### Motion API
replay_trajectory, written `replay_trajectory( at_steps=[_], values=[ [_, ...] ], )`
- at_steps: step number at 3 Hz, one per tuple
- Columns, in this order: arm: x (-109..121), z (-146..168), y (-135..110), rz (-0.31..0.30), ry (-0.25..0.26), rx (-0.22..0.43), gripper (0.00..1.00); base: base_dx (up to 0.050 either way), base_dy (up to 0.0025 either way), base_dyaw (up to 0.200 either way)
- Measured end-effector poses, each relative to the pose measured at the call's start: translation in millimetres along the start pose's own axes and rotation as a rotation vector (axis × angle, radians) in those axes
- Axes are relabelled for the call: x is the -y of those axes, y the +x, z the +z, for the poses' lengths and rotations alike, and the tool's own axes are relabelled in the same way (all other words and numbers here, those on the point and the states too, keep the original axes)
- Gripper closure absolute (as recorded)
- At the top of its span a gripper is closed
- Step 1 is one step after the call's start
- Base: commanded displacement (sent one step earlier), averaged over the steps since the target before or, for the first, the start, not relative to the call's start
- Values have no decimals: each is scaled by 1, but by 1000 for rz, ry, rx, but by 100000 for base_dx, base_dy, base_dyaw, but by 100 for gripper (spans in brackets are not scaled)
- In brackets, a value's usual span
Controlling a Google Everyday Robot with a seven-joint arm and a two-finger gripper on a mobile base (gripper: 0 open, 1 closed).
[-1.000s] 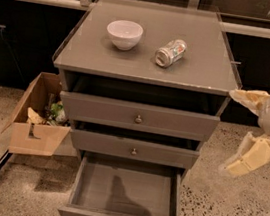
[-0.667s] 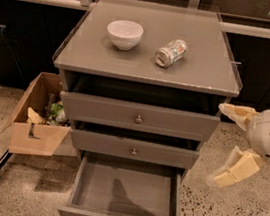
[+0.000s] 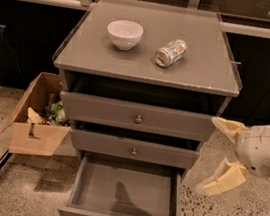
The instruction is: Close bottom drawer
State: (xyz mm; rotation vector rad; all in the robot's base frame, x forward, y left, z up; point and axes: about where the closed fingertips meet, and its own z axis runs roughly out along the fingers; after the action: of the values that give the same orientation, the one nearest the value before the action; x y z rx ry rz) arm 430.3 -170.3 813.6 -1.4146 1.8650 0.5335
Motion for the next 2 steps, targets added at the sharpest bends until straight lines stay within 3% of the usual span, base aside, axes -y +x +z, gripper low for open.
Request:
replay_trajectory(
  at_steps=[2],
  values=[
    [-4, 31, 24, 37, -40, -31, 0, 0, 0, 0]
  ],
)
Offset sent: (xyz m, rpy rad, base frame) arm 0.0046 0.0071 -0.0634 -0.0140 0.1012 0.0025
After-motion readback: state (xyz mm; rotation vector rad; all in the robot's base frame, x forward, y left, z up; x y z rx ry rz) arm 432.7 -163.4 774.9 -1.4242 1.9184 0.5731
